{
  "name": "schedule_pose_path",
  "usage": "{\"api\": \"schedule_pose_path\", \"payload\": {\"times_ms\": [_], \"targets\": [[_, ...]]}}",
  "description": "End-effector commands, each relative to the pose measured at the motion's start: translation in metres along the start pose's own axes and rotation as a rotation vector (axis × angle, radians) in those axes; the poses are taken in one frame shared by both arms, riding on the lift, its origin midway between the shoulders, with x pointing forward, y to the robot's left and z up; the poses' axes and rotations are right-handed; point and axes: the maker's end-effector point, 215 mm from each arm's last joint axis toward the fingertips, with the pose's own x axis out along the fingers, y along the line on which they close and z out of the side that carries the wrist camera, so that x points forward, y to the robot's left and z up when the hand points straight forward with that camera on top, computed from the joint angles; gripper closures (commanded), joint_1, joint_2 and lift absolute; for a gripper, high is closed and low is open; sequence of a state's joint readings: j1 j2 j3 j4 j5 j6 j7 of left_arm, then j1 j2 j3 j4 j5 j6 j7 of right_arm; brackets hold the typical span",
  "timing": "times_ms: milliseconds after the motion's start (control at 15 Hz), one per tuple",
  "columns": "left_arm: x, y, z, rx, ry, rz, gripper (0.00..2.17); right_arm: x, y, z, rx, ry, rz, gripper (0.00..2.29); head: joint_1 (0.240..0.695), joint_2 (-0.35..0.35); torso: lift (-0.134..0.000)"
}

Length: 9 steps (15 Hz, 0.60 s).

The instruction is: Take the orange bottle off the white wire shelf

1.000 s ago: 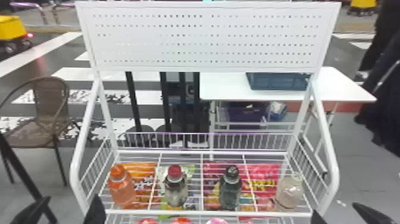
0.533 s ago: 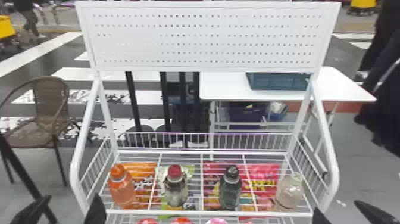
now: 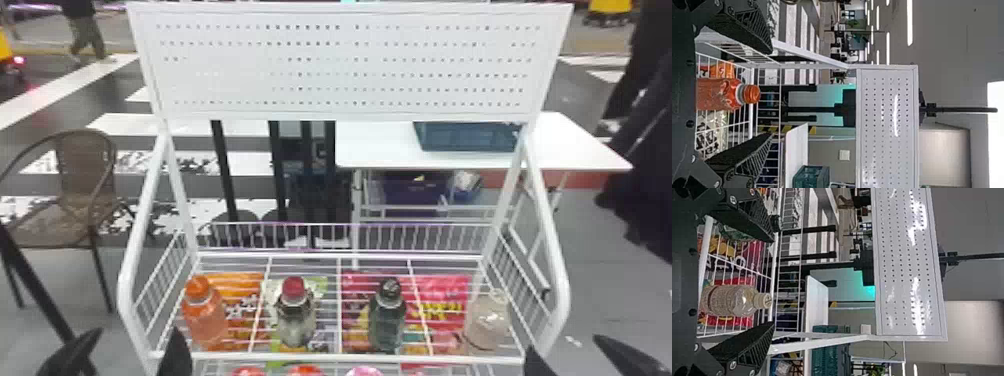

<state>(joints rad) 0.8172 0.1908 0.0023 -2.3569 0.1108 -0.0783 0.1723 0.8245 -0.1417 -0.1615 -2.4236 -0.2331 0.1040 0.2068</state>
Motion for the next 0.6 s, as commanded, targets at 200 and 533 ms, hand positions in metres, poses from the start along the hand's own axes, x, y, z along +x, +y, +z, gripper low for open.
{"api": "schedule_pose_path", "payload": {"times_ms": [200,533], "targets": [[0.005,-0.016,-0.030,-0.030,-0.054,-0.021,0.20,0.000,0.001,0.001,0.005,-0.005,-0.003,0.15,0.499,0.000,0.000],[0.015,-0.026,-0.079,-0.048,-0.040,-0.030,0.20,-0.001,0.002,0.002,0.008,-0.009,-0.004,0.15,0.499,0.000,0.000]]}}
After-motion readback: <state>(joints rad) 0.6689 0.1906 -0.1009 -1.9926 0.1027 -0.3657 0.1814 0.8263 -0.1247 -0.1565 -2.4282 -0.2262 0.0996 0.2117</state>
